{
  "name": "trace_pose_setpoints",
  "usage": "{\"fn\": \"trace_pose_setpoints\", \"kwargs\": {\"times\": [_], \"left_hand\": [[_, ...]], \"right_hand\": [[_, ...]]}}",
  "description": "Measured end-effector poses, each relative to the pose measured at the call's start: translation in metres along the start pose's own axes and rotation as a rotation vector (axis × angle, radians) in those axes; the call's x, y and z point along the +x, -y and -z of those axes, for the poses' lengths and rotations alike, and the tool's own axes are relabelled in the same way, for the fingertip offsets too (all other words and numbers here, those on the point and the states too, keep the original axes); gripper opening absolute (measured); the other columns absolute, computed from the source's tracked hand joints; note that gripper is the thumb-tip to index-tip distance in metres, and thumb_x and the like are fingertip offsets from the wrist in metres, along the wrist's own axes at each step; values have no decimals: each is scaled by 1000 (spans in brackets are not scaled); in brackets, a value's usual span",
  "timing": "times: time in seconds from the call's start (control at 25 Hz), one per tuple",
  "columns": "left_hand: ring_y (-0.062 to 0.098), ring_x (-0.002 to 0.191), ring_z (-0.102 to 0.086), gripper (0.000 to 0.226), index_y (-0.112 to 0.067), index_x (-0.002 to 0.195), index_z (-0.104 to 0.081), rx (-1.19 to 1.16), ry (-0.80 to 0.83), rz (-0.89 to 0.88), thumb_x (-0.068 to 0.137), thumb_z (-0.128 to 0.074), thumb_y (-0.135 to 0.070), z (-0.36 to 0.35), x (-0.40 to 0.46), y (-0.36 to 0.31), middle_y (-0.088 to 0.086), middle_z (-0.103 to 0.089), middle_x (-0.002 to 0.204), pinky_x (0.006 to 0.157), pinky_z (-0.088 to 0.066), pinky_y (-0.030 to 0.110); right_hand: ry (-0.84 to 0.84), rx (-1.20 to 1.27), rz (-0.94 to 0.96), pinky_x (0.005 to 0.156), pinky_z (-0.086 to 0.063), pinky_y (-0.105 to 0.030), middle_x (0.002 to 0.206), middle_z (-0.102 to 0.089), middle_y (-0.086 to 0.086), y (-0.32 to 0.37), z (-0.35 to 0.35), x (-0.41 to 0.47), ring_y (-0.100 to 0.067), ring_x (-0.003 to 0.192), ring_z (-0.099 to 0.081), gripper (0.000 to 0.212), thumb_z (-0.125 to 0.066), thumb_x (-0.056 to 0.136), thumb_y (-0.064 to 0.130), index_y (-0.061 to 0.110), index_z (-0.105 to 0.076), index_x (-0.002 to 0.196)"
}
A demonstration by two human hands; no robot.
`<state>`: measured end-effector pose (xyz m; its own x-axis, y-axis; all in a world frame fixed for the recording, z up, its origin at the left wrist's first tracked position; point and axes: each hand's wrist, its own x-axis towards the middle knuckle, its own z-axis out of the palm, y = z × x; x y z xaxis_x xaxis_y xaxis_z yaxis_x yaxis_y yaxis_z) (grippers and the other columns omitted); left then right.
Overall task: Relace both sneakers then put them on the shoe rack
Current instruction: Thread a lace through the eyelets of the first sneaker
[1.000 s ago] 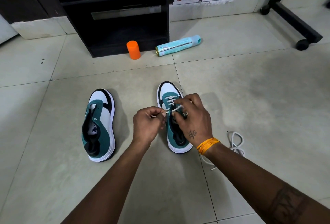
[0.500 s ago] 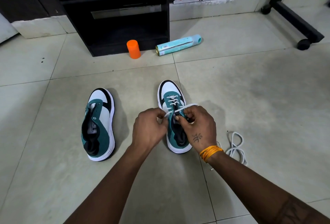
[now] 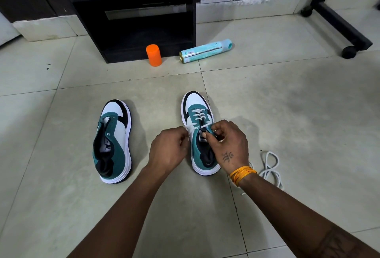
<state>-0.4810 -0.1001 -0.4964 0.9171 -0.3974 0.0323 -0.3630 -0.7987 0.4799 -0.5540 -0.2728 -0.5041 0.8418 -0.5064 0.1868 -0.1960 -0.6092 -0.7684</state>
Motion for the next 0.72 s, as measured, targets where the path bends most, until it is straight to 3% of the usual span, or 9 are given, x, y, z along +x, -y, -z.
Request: {"fn": "trace_pose_setpoints", "kwargs": {"times": [0.12, 0.32, 0.4, 0.48, 0.6, 0.72], "left_hand": [[35, 77, -68, 12, -23, 92, -71, 38, -56, 1, 92, -59, -27, -8, -7, 9, 4, -73, 80, 62, -51, 36], [7, 74, -71, 14, -31, 101, -74, -261, -137, 33, 91, -68, -38, -9, -1, 1, -15, -76, 91, 72, -53, 24], [5, 71, -69, 7, -27, 93, -71, -274, -172, -8, 91, -70, -33, -10, 2, -4, -14, -75, 86, 70, -54, 25], [14, 71, -72, 9, -19, 84, -68, -514, -163, 161, 93, -70, -19, -10, 4, -5, -4, -76, 81, 69, -58, 31], [34, 80, -74, 12, -4, 82, -61, -1184, -31, 615, 92, -57, 2, -4, 2, -10, 19, -79, 93, 69, -60, 37], [29, 80, -76, 15, -5, 80, -60, -1330, 36, 701, 89, -53, 4, 0, -2, -14, 18, -79, 96, 70, -59, 34]], "right_hand": [[6, 9, -1, 72, -56, -39, 87, -62, 10, -2, -1, 0, -9, 78, -61, 23, -81, 83, 40, 27, -65, 92], [7, 3, 1, 71, -56, -40, 87, -61, 11, -3, -1, 0, -9, 78, -61, 22, -81, 84, 40, 28, -64, 92], [4, 1, 3, 71, -56, -40, 87, -61, 11, -3, -1, -1, -9, 78, -61, 21, -80, 84, 39, 28, -64, 92], [6, 3, 0, 72, -56, -40, 87, -61, 11, -3, -1, 0, -9, 79, -61, 21, -80, 85, 39, 29, -64, 92], [14, 13, -9, 73, -56, -40, 88, -60, 11, -4, -2, -1, -8, 80, -60, 21, -80, 85, 39, 29, -63, 92], [14, 9, -7, 73, -56, -40, 90, -60, 11, -4, -2, -1, -8, 81, -60, 20, -79, 87, 40, 29, -63, 93]]}}
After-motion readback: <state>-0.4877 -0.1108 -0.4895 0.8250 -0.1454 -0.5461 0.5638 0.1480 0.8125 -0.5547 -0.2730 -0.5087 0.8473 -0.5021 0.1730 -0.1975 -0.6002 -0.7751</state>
